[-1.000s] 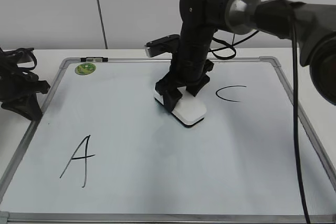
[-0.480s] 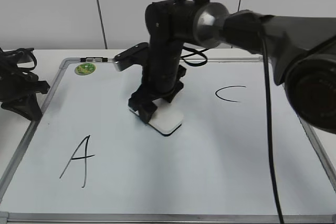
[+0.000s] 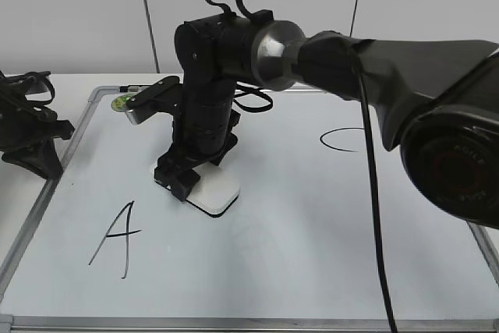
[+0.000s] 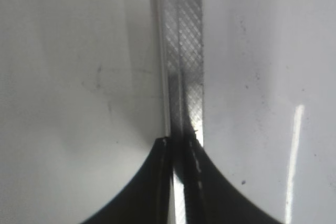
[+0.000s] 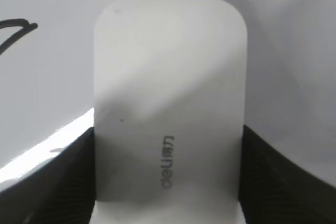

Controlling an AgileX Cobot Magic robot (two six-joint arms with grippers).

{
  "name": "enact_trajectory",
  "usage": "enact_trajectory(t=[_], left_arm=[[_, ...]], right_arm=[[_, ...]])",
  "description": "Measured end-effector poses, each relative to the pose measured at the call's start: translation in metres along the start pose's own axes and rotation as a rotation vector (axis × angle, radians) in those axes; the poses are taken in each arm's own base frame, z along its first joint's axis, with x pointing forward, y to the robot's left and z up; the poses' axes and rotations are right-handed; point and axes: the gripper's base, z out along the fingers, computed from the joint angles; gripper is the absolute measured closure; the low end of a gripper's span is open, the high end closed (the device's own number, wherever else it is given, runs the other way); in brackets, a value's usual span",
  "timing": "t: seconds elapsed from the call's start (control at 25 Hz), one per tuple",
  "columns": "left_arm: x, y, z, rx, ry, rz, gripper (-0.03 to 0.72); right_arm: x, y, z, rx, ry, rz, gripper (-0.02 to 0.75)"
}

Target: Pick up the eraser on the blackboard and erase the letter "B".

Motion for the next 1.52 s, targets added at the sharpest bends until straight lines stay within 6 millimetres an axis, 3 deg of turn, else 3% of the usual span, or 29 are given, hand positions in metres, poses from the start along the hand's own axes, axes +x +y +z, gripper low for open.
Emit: enact_trajectory(t=[0.24,0.68,0.8,0.96,1.04,1.28,1.52], left_arm=[[0.000,0.000,0.000,0.001,0.000,-0.001,0.676],[0.000,0.000,0.000,0.003,0.000,-0.002,0.676],[0.000,0.000,0.000,0.003,0.000,-0.002,0.676],[0.000,0.000,0.001,0.003,0.002,-0.002,0.676],[0.000,0.000,0.001,0.003,0.001,-0.002,0.676],[0.000,0.000,0.001,0.003,0.002,-0.003,0.676],[0.000,0.001,0.001,0.003,0.002,-0.004,0.676]], right_arm=[[0.004,-0.016,-0.001,-0.002,-0.004,0.038,0.189],[0.033,-0.088,-0.019,0.113,0.022,0.141,0.189],[0.040,-0.097,-0.039,0.130,0.052,0.172,0.189],[0.032,-0.095,-0.093,0.166,-0.045,0.211,0.189],[0.033,-0.095,-0.110,0.177,-0.078,0.235,0.189],[0.049,-0.109,-0.134,0.194,-0.098,0.338,0.189],[0.095,-0.125,-0.157,0.196,-0.053,0.477,0.189]])
